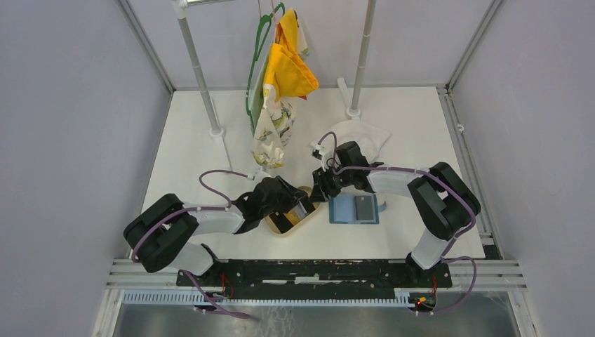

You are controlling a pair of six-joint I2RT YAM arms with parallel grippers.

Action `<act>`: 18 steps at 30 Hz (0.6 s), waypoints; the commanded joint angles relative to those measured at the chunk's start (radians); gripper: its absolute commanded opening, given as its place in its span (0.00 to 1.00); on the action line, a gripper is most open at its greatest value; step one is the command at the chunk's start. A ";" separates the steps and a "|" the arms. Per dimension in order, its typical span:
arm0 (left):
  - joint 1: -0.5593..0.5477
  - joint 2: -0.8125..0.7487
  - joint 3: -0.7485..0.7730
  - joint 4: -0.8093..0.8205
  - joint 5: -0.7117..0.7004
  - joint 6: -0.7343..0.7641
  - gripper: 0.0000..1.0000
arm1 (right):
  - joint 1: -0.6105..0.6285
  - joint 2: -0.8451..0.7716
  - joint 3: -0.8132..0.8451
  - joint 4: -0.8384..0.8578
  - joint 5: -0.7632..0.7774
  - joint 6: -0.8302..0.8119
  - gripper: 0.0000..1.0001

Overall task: Put the credit cards into the card holder
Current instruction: Pick up the credit card from the storage box.

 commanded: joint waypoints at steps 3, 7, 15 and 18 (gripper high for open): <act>0.009 -0.058 -0.020 0.038 -0.049 -0.057 0.40 | 0.011 -0.011 0.025 0.012 -0.056 -0.003 0.52; 0.010 -0.074 -0.033 0.039 -0.047 -0.065 0.38 | 0.012 -0.012 0.025 0.010 -0.055 -0.004 0.52; 0.012 -0.114 -0.037 -0.033 -0.053 -0.059 0.34 | 0.012 -0.011 0.028 0.006 -0.051 -0.009 0.52; 0.011 -0.118 -0.034 -0.050 -0.052 -0.054 0.33 | 0.012 -0.009 0.030 0.003 -0.051 -0.010 0.52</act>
